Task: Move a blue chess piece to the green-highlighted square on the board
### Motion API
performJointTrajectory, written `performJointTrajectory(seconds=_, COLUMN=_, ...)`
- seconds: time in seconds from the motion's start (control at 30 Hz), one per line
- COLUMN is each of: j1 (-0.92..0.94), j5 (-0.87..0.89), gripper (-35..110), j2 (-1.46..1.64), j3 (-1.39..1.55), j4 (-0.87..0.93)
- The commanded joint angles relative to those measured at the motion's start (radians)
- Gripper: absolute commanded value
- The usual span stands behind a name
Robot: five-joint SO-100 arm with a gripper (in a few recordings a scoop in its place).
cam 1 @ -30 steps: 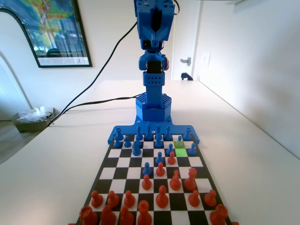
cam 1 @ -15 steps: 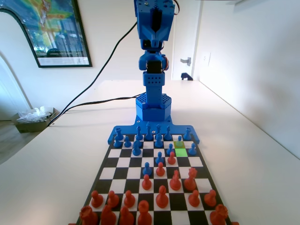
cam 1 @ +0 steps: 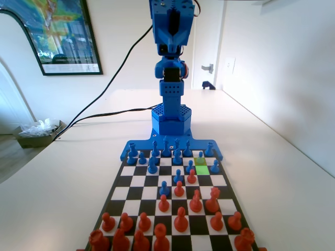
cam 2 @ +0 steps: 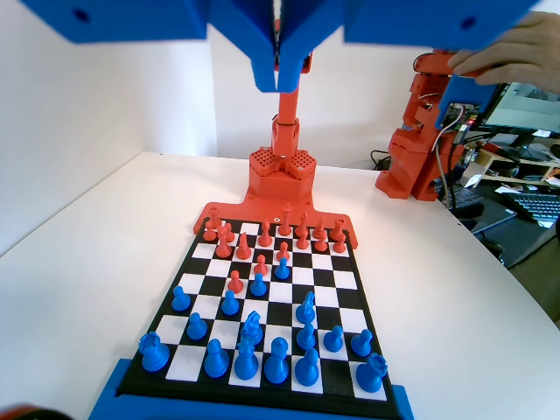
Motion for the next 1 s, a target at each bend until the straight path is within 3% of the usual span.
performJointTrajectory(seconds=0.0, j1=0.009, j5=0.018, gripper=1, j2=0.000, j3=-0.003, j4=-0.006)
performJointTrajectory(seconds=0.33, j1=-0.041, j5=0.141, gripper=1, j2=-0.324, j3=-0.261, j4=0.098)
performJointTrajectory(seconds=0.97, j1=-0.126, j5=0.417, gripper=3, j2=-0.887, j3=-0.391, j4=0.000)
